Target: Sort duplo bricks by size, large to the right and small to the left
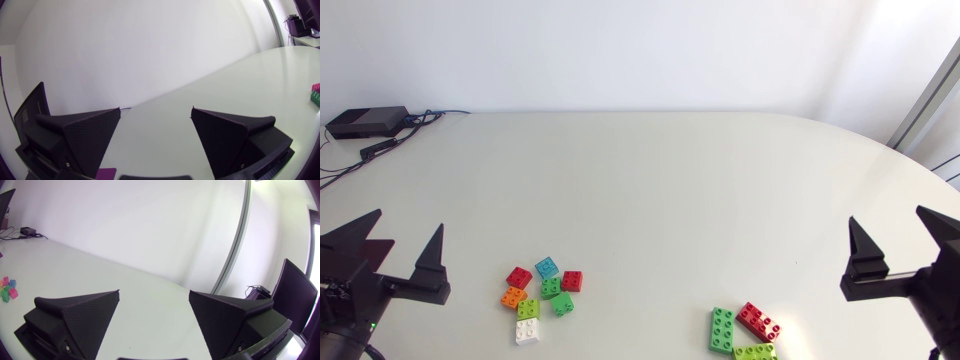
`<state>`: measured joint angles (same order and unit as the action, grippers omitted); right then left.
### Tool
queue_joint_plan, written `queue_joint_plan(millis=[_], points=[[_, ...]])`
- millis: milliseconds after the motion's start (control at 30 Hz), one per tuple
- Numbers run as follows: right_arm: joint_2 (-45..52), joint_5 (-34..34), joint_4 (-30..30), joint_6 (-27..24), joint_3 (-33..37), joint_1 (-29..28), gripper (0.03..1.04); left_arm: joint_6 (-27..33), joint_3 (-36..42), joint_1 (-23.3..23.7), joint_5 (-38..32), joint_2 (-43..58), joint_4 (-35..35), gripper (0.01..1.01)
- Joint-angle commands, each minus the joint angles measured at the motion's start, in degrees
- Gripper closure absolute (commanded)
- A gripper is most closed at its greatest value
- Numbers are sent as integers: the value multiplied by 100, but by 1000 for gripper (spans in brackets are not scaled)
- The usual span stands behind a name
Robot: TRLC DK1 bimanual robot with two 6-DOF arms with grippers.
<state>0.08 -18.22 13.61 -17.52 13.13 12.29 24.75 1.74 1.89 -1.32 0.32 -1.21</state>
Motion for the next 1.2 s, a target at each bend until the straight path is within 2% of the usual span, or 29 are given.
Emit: queue_joint_plan(millis=[0, 233, 600, 700, 1000, 1167], points=[[-52, -42, -209, 179, -275, -43, 64, -32, -165, 4, 27, -67, 77, 44], [-43, -59, -570, 91, -548, -52, 64, -50, -165, 39, 27, -84, 77, 41], [-25, 433, -596, 29, -618, 186, 64, -23, -165, 4, 27, -76, 77, 41], [1, 477, -657, -349, -1066, 36, 66, -32, -165, -4, 27, -76, 77, 41], [-25, 521, -587, -270, -1058, 27, 66, -50, -165, 92, 27, -93, 77, 43], [-43, 618, -578, -270, -1058, -764, 66, -50, -165, 57, 27, -93, 69, 43]])
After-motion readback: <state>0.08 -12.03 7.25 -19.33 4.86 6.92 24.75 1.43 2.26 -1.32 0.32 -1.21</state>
